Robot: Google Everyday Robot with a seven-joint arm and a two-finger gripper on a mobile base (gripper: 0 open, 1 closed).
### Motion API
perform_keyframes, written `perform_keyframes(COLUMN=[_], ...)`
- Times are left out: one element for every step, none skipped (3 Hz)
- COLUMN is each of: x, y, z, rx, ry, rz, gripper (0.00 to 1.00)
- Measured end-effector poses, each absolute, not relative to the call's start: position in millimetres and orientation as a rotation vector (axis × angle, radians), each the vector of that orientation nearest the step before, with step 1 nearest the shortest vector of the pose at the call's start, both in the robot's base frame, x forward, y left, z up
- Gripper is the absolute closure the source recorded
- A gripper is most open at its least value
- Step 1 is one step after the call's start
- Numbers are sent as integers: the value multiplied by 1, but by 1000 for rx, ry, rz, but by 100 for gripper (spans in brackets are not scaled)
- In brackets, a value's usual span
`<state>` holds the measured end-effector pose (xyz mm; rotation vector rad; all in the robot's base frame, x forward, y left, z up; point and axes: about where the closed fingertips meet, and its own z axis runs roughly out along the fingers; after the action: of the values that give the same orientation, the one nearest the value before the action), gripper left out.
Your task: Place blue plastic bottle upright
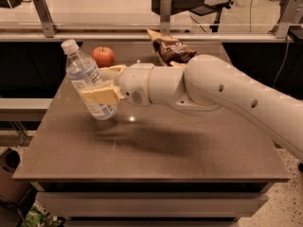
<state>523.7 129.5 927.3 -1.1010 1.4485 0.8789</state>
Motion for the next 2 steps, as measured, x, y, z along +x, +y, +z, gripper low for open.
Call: perform_keyframes(x=[526,526], y=[132,131], z=[914,901], rx=[-1064,-1023], ry=[1423,1406], rz=[919,950], gripper=[100,100])
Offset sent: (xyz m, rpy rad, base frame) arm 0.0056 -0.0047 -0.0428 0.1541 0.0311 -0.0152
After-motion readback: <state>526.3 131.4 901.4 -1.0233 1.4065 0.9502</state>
